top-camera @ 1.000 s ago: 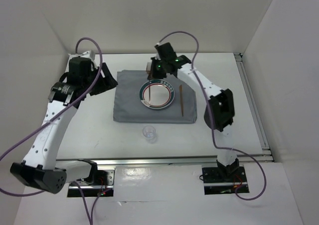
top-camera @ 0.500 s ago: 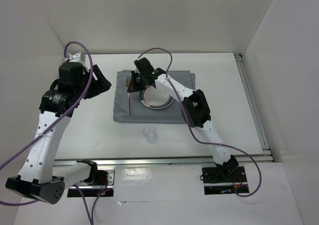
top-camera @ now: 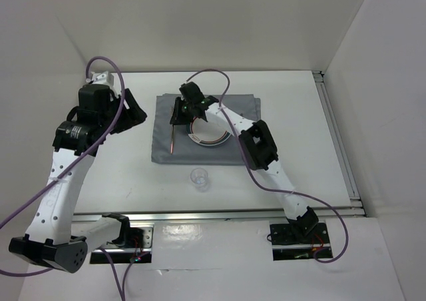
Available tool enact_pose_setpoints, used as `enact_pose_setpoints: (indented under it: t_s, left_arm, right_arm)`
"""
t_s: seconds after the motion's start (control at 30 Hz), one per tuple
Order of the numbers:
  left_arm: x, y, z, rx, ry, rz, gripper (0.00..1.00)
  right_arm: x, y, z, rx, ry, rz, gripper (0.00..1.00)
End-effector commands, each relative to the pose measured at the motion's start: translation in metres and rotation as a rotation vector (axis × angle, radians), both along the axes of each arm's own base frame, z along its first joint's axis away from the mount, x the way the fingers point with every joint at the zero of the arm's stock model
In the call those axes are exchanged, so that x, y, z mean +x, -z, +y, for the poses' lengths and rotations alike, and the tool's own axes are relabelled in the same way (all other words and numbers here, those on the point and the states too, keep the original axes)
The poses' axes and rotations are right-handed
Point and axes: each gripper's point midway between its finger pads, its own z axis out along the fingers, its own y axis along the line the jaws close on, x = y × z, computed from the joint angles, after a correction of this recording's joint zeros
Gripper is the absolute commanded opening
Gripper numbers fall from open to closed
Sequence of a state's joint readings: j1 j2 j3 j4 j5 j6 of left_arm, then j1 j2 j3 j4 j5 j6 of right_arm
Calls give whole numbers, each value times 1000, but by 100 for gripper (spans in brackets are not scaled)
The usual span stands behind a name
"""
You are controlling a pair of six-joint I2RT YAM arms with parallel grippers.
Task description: Set the dinner table for one person
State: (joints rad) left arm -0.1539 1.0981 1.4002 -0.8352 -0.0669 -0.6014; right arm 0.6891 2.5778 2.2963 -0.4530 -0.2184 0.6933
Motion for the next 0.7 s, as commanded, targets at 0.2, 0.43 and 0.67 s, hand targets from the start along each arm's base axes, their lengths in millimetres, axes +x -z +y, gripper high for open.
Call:
enact_pose_setpoints:
  t_s: [0.2,0.43,0.67]
  left_arm:
    - [-7,-3,6,19,2,-17,78]
    - [-11,-31,7,11,1,-79,78]
    - [-19,-32,12,15,-16,-87,78]
  right_arm:
    - [11,-62,9,103,-18,-128,49]
    - [-4,-141,-12,96,-53,-254,50]
    - [-97,-137,-114,-207,22,-262,67]
